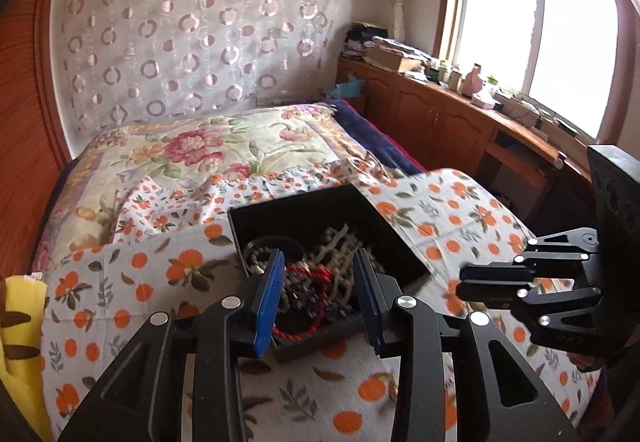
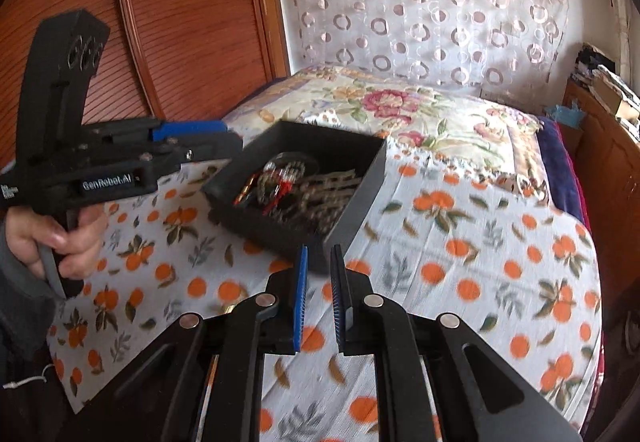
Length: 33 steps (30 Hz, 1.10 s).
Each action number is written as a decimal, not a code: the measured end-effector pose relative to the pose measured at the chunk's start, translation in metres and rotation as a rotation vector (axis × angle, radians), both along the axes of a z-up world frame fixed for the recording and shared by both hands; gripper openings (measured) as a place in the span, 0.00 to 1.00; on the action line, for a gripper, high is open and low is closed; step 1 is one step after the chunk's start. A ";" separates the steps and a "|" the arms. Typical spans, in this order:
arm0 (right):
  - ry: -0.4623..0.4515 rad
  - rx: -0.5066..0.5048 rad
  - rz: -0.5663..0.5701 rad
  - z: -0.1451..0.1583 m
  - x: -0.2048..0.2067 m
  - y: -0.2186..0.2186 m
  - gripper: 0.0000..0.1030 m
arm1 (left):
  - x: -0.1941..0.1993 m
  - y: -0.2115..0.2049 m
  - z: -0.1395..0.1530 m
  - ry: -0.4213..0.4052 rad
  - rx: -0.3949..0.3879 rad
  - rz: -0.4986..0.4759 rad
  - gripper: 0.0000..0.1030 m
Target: Organize jewelry
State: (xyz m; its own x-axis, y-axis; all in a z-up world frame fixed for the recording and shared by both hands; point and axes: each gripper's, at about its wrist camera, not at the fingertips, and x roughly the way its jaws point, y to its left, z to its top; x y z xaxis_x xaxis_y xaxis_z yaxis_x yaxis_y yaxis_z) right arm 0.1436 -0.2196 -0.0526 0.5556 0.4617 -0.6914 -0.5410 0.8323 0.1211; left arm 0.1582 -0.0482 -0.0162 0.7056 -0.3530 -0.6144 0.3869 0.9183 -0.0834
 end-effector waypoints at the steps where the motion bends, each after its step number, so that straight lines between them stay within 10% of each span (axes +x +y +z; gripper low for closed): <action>1: 0.008 0.000 0.004 -0.003 -0.004 0.002 0.15 | -0.004 -0.001 -0.002 0.006 0.004 -0.006 0.33; 6: 0.041 -0.014 0.026 -0.017 -0.021 0.012 0.29 | -0.024 -0.003 -0.015 0.042 0.027 -0.033 0.33; 33: 0.045 -0.094 0.043 -0.038 -0.034 0.010 0.16 | -0.051 -0.020 -0.062 0.174 0.069 -0.082 0.34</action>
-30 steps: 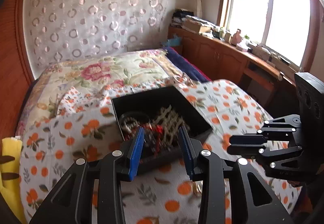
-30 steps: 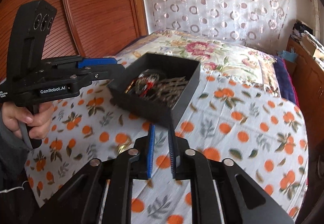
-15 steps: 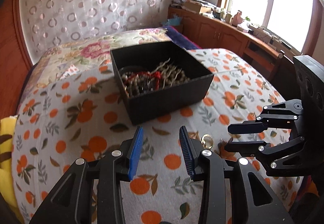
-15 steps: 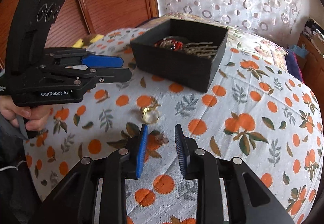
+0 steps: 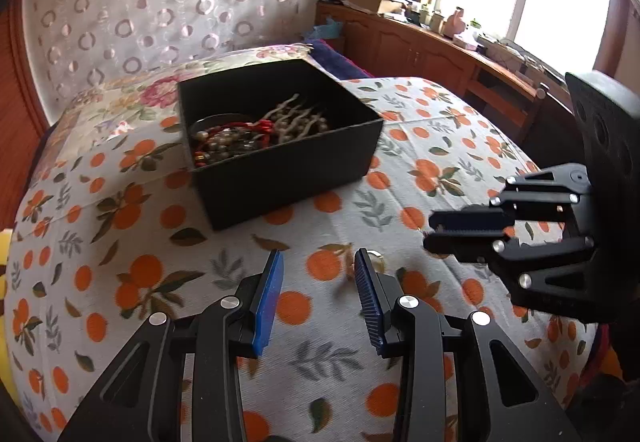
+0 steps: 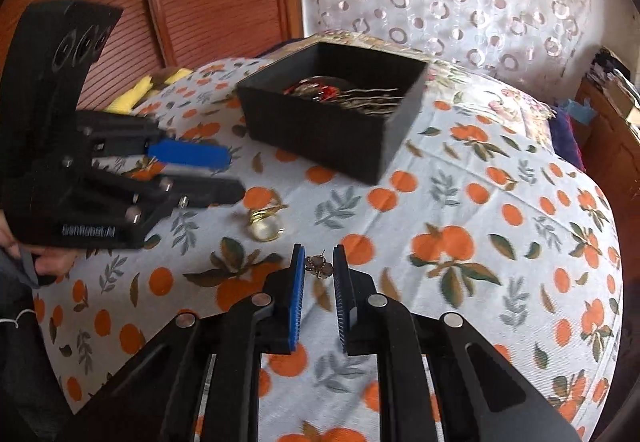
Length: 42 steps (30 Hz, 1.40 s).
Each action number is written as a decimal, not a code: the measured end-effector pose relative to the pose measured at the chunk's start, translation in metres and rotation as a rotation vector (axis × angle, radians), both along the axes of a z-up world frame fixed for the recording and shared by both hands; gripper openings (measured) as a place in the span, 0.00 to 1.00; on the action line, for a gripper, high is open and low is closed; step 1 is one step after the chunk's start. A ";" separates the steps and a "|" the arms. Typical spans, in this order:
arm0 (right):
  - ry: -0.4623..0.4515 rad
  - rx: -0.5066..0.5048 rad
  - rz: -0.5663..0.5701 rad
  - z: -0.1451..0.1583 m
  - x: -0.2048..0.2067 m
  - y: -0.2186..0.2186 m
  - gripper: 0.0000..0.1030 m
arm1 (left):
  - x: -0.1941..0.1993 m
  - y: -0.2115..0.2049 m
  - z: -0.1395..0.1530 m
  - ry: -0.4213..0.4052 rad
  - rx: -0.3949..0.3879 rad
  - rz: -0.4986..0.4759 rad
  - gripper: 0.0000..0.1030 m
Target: Organize jewelry
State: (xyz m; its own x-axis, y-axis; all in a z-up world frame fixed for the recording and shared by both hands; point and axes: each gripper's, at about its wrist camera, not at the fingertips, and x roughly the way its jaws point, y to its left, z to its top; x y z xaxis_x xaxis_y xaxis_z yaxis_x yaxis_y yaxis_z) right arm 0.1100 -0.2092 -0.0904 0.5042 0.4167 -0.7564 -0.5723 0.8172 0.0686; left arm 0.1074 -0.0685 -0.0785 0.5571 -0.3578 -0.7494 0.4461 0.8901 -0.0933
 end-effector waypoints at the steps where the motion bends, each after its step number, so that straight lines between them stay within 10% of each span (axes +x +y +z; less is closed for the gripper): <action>1: -0.002 0.001 -0.008 0.000 0.001 -0.002 0.16 | 0.000 -0.003 -0.001 0.000 0.003 -0.005 0.34; 7: -0.008 0.011 -0.025 0.000 0.001 -0.009 0.16 | 0.000 -0.015 -0.003 0.004 0.001 -0.029 0.33; 14: -0.014 0.020 -0.029 0.001 0.001 -0.012 0.16 | 0.001 -0.024 -0.010 0.017 0.033 -0.045 0.09; 42: -0.129 0.097 -0.013 0.054 0.057 0.013 0.16 | 0.029 0.015 0.052 -0.148 -0.031 0.069 0.09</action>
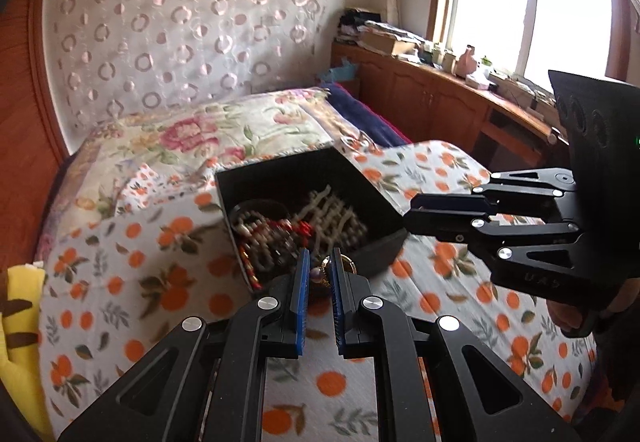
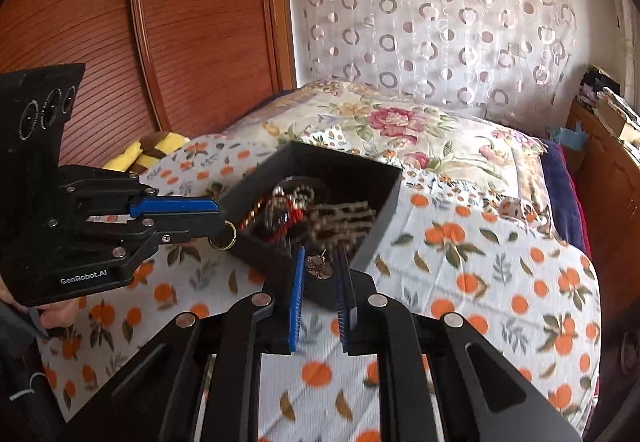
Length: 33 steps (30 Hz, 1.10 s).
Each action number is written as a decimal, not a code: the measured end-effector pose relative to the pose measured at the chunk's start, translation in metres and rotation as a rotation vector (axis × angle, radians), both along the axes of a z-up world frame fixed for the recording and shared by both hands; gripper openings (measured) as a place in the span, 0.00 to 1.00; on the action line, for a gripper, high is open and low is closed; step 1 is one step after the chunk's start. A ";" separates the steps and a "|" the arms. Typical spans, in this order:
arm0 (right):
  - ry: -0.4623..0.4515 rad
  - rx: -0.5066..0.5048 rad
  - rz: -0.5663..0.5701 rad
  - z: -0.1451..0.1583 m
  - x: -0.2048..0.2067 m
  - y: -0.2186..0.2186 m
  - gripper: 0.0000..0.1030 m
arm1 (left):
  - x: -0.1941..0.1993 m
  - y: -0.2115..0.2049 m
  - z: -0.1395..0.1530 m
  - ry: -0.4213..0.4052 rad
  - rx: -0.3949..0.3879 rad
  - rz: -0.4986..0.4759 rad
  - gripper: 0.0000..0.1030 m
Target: Organize jewelry
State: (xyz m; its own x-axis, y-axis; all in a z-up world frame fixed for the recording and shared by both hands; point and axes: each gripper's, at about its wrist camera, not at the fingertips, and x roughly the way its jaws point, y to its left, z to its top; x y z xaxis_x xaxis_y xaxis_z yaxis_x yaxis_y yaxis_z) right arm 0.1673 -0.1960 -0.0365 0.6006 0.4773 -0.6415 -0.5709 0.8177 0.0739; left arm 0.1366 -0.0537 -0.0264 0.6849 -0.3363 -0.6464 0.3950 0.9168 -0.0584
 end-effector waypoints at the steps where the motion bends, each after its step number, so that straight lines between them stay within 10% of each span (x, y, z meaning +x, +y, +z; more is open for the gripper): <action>1: -0.002 -0.004 0.002 0.000 0.003 0.002 0.16 | 0.003 0.003 0.002 -0.004 -0.001 0.006 0.09; 21: 0.003 -0.010 -0.035 -0.006 0.006 -0.001 0.26 | 0.030 0.008 0.002 -0.016 0.012 0.080 0.09; 27: -0.010 0.004 -0.054 0.000 -0.011 -0.010 0.26 | 0.016 0.007 0.009 -0.028 0.021 0.102 0.27; 33: -0.030 0.026 -0.087 0.008 -0.036 -0.015 0.37 | -0.013 0.009 0.019 -0.065 0.043 0.152 0.71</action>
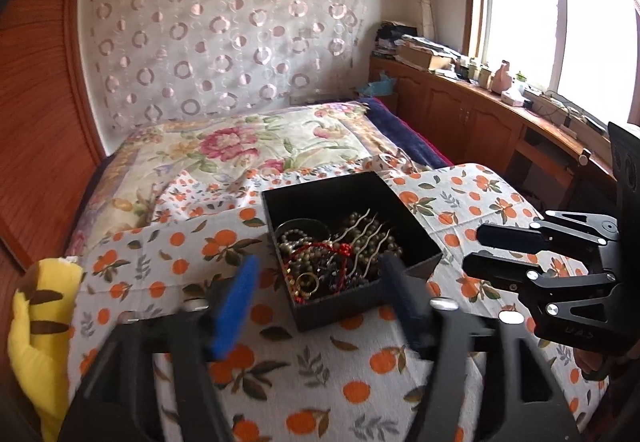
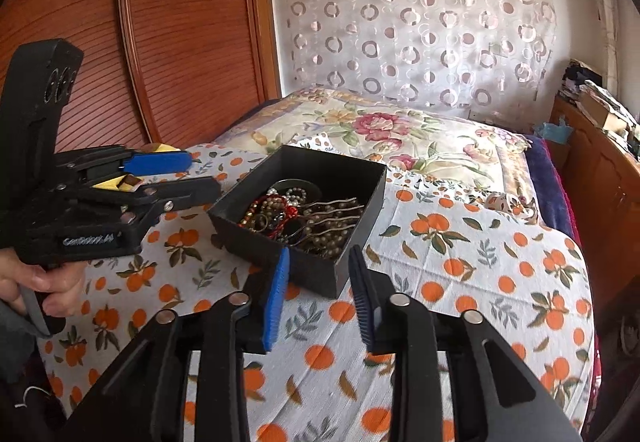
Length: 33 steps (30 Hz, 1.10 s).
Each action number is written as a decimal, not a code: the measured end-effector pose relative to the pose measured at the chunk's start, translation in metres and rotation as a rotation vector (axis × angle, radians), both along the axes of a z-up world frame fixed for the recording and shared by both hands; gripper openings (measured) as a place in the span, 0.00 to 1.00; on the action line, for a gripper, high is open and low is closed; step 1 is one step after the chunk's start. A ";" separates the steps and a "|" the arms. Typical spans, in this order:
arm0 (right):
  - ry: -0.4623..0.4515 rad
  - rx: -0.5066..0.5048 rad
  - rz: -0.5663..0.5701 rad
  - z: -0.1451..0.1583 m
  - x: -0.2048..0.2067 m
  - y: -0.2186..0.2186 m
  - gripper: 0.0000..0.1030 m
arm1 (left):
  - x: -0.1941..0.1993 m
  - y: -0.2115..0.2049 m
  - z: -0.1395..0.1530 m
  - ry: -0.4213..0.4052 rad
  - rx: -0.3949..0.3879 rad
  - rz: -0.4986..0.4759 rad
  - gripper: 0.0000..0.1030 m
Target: Organize jewelry
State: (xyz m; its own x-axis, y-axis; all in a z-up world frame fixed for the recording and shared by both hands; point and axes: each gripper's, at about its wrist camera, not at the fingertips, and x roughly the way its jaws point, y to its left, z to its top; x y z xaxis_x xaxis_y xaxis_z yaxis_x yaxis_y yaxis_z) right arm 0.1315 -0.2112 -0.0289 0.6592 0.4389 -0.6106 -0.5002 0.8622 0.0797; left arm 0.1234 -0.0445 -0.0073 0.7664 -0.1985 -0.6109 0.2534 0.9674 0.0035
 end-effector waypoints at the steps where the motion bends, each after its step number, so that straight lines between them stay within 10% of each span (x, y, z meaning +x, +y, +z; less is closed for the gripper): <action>1: -0.005 0.006 -0.009 0.002 -0.005 -0.001 0.43 | -0.004 0.001 0.002 -0.009 0.001 0.008 0.77; 13: -0.094 0.069 -0.184 0.029 -0.064 -0.024 0.98 | -0.069 0.014 0.023 -0.053 -0.002 0.131 0.92; 33: -0.142 0.077 -0.253 0.041 -0.096 -0.029 0.98 | -0.104 0.025 0.034 -0.101 -0.002 0.183 0.92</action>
